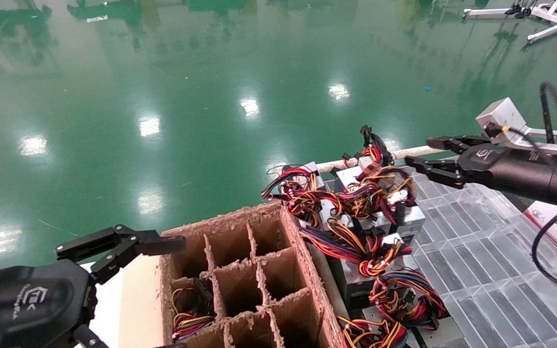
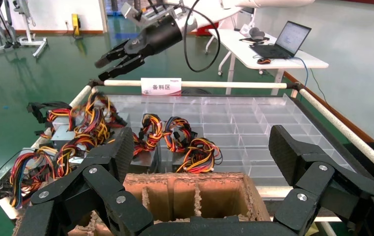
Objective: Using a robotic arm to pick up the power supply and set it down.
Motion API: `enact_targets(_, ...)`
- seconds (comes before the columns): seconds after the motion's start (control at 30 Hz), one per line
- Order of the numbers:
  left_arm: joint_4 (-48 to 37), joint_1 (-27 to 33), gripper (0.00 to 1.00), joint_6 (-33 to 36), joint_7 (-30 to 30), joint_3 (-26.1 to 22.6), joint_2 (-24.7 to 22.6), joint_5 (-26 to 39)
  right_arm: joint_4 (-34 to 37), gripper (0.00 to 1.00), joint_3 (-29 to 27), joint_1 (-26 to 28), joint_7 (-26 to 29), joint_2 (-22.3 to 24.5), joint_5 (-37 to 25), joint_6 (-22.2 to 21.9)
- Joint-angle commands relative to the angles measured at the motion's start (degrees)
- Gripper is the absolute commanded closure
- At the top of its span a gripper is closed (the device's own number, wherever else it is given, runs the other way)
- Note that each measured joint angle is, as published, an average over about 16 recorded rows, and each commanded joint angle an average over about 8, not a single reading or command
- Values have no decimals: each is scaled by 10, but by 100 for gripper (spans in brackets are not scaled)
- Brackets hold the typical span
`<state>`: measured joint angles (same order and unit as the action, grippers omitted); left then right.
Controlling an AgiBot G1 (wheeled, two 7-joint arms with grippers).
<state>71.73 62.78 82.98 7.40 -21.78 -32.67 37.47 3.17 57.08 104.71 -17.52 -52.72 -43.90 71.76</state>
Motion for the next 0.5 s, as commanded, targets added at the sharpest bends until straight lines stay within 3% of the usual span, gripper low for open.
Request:
enact_targets(0.03, 0, 0, 0, 0, 0, 0, 0, 0, 7, 0, -1, 7, 39, 0, 1, 25)
enact_targets(0.23, 0, 0, 0, 0, 0, 0, 0, 0, -14, 0, -20, -5, 89, 7, 6, 57)
enact_targets(0.5, 0, 0, 0, 0, 0, 0, 0, 0, -113, 0, -72, -61, 115, 29, 8, 67)
